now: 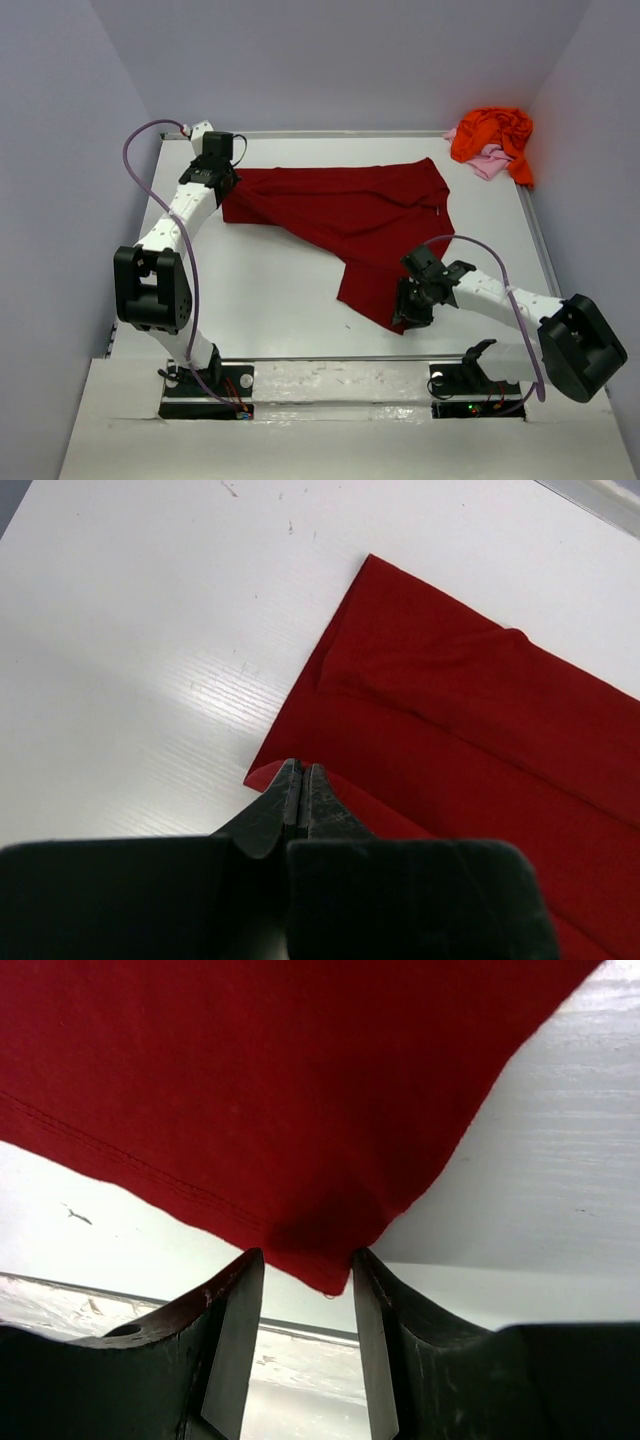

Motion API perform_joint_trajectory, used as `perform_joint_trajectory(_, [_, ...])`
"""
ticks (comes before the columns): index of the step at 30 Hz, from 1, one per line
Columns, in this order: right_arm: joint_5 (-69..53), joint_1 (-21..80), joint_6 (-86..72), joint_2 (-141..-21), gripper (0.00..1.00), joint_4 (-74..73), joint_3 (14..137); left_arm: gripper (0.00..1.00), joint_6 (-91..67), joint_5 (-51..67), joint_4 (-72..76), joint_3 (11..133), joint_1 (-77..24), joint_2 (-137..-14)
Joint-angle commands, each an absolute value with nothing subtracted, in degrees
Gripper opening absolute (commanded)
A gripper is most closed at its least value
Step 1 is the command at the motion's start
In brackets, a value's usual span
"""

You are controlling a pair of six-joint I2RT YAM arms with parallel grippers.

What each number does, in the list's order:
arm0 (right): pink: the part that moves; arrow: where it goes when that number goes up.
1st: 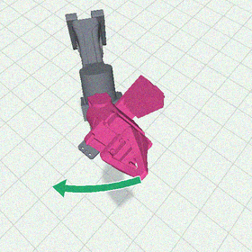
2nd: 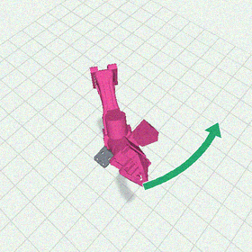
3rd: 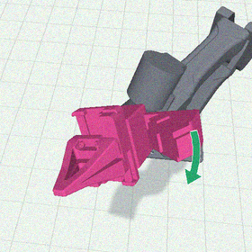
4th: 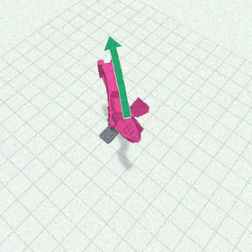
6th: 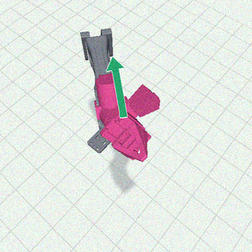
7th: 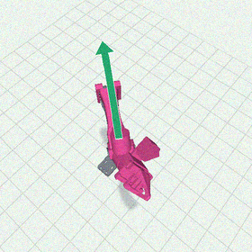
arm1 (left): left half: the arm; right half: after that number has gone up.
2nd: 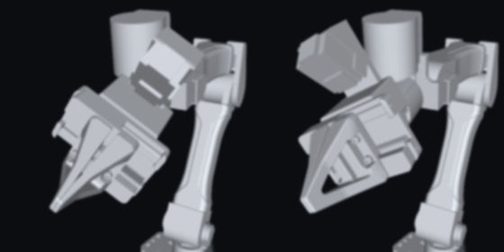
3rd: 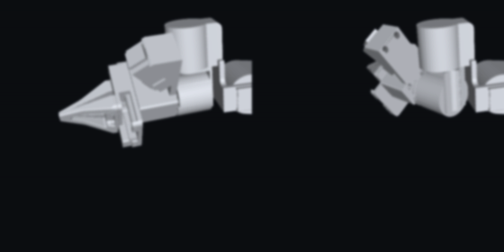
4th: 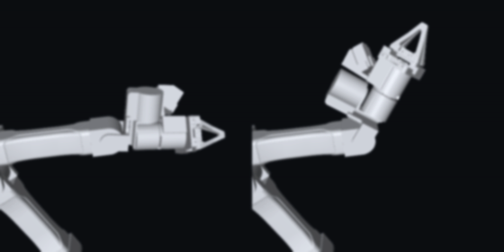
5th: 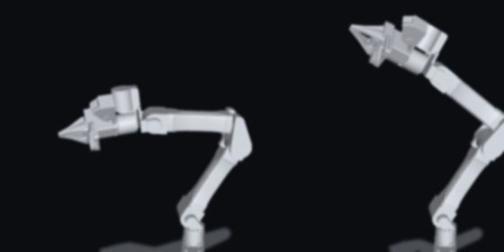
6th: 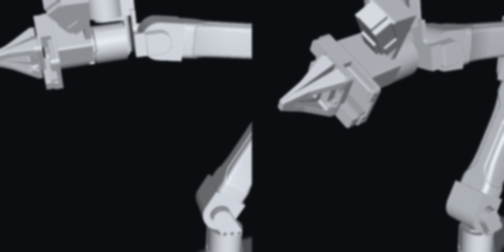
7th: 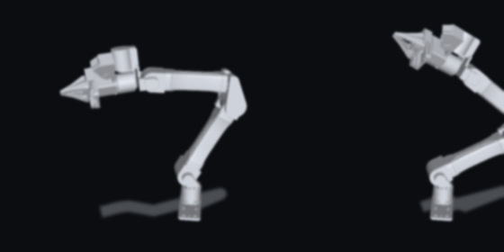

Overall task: Fold and stack the t-shirts
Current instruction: Fold the tshirt

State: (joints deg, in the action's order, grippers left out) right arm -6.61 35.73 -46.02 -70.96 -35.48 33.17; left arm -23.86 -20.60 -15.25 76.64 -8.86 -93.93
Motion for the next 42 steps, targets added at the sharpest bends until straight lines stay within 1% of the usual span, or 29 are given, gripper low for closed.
perform_joint_trajectory(1, [-4.3, 36.65, -45.17, -72.86, 0.46, -32.26, 33.93, 0.0, -23.64, -21.27, -13.62, 78.49, -8.44, -92.37])
perform_joint_trajectory(4, [-4.39, 36.65, -45.61, -73.04, 0.41, -31.47, 33.31, 0.0, -23.64, -21.27, -13.62, 78.57, -8.44, -92.55])
perform_joint_trajectory(7, [-4.65, 36.65, -45.7, -72.51, 0.14, -30.94, 32.7, 0.0, -23.73, -21.27, -13.71, 78.57, -8.44, -92.64])
perform_joint_trajectory(8, [-5.01, 36.65, -45.79, -72.34, 0.0, -30.68, 32.26, 0.0, -23.64, -21.27, -13.54, 78.49, -8.44, -92.64])
perform_joint_trajectory(12, [-6.24, 36.65, -46.23, -70.76, 0.0, -30.93, 31.9, 0.0, -23.64, -21.27, -13.71, 78.49, -8.44, -92.72])
perform_joint_trajectory(16, [-5.81, 36.65, -46.67, -65.31, 0.0, -33.22, 32.87, 0.0, -23.64, -21.44, -13.36, 77.61, -8.44, -92.11])
perform_joint_trajectory(19, [-3.53, 36.65, -45.62, -61.28, 0.0, -36.38, 36.02, 0.0, -23.56, -21.44, -13.45, 76.99, -8.44, -92.02])
perform_joint_trajectory(22, [5.51, 36.65, -43.69, -58.98, 0.0, -40.07, 39.19, 0.0, -23.64, -21.53, -13.18, 76.2, -8.44, -91.67])
perform_joint_trajectory(24, [18.39, 36.65, -42.46, -56.7, 0.0, -41.22, 42.09, 0.0, -23.55, -21.45, -13.18, 75.94, -8.52, -91.67])
perform_joint_trajectory(25, [18.46, 36.65, -42.36, -56.69, 0.0, -41.31, 42.1, 0.0, -23.55, -21.45, -13.18, 75.94, -8.53, -91.67])
perform_joint_trajectory(26, [22.81, 36.65, -42.62, -57.21, 0.0, -41.22, 43.75, 0.0, -23.47, -21.62, -13.1, 75.68, -8.53, -91.67])
perform_joint_trajectory(27, [24.59, 36.65, -43.06, -57.83, 0.0, -41.13, 44.81, 0.0, -23.38, -21.62, -13.01, 75.67, -8.61, -91.67])
perform_joint_trajectory(29, [27.05, 36.65, -42.98, -59.93, 0.0, -40.0, 48.4, 0.0, -23.47, -21.53, -13.01, 75.67, -8.7, -91.84])
perform_joint_trajectory(34, [33.91, 36.65, -42.36, -70.56, 0.0, -36.3, 55.18, 0.0, -23.38, -21.8, -13.1, 75.5, -9.05, -92.29])
perform_joint_trajectory(40, [43.76, 35.51, -41.05, -78.21, 0.0, -34.37, 61.86, 0.0, -23.03, -22.94, -12.92, 74.88, -9.49, -91.67])
perform_joint_trajectory(42, [47.01, 34.64, -40.35, -79.01, 0.0, -33.84, 62.84, 0.0, -22.94, -23.11, -12.92, 74.79, -9.58, -91.67])
